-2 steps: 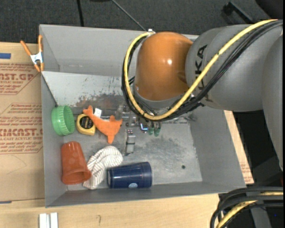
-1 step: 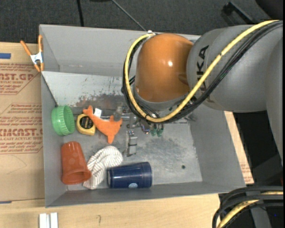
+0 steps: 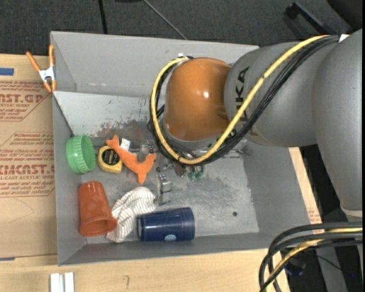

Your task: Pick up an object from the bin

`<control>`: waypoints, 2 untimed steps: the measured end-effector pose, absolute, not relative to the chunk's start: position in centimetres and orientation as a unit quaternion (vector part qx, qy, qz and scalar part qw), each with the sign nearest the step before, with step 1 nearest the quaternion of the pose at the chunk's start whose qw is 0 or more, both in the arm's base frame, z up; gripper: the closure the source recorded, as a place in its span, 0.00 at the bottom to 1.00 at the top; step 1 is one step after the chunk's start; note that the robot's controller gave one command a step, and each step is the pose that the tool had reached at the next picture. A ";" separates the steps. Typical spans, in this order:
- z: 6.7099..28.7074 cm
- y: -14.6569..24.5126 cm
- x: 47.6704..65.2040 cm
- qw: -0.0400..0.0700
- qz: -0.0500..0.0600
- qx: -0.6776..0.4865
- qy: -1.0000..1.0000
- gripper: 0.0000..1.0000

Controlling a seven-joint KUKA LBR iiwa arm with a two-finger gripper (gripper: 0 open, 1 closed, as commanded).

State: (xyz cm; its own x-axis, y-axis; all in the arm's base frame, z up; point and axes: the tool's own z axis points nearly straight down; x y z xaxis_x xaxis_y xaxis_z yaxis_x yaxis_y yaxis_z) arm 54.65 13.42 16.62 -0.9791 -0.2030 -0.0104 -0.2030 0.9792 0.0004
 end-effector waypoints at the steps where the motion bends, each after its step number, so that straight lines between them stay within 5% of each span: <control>1: 9.7 15.1 54.3 0.003 0.001 -0.070 0.998 0.00; 2: 7.7 14.0 54.3 0.015 0.004 -0.127 0.992 0.00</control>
Offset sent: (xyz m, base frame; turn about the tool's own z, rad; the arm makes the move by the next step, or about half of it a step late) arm -0.0124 -0.0006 -0.0962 -0.0559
